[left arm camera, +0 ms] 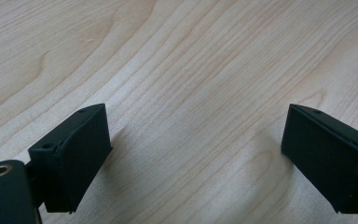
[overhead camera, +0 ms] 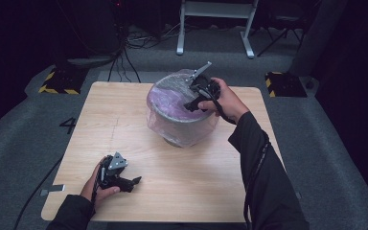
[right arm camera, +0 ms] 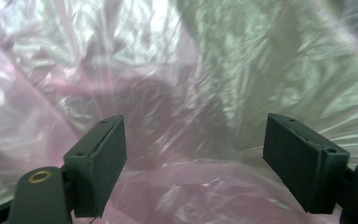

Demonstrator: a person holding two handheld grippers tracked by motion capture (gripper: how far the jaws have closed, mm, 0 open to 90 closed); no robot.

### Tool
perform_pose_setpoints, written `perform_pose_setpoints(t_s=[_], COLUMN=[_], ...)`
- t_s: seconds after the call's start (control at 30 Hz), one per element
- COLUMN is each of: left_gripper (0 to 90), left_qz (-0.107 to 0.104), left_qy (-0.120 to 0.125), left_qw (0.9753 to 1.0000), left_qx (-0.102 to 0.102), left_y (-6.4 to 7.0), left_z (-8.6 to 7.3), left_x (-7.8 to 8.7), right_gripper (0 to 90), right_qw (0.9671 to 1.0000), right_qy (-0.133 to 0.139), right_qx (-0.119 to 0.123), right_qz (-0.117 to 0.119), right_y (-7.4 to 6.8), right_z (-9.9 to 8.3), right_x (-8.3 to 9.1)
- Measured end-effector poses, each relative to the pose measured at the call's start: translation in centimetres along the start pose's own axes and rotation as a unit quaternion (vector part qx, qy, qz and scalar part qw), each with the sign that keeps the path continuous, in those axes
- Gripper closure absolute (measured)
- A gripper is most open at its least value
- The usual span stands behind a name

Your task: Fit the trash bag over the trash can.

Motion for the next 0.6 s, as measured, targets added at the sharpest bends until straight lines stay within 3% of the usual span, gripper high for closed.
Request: perform_pose_setpoints(t_s=[0.17,0.27,0.4,0.5,0.6], left_gripper=[8.0,8.0,8.0,8.0,8.0], left_qz=[0.000,0.000,0.000,0.000,0.000], left_qy=[0.000,0.000,0.000,0.000,0.001], left_qw=[1.0000,1.0000,1.0000,1.0000,1.0000], left_qx=[0.001,0.000,0.001,0.001,-0.001], left_y=[0.0,0.0,0.0,0.0,0.0], left_z=[0.0,0.0,0.0,0.0,0.0], left_x=[0.0,0.0,0.0,0.0,0.0], right_gripper=[21.5,21.5,23.2,22.8,22.1], right_qw=[0.9999,0.9996,0.9981,0.9979,0.9989], right_qy=[-0.016,-0.028,-0.062,-0.065,-0.046], right_qx=[0.002,0.002,0.001,-0.002,-0.002], right_qz=[-0.005,0.007,0.000,0.001,0.004], right_y=[-0.1,-0.4,-0.4,-0.4,-0.5], right_z=[0.0,0.0,0.1,0.1,0.0], right_x=[-0.5,-1.2,-1.6,-1.6,-1.2])
Point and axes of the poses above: each handheld gripper's, and its own axes: x roughly backward along the jaws, z roughly out of its top, y roughly to its right, the point moved 3 cm from there along -x, roughly forward along the jaws, and after that the axes turned 4 degrees about -y, right-handed, at the moved point
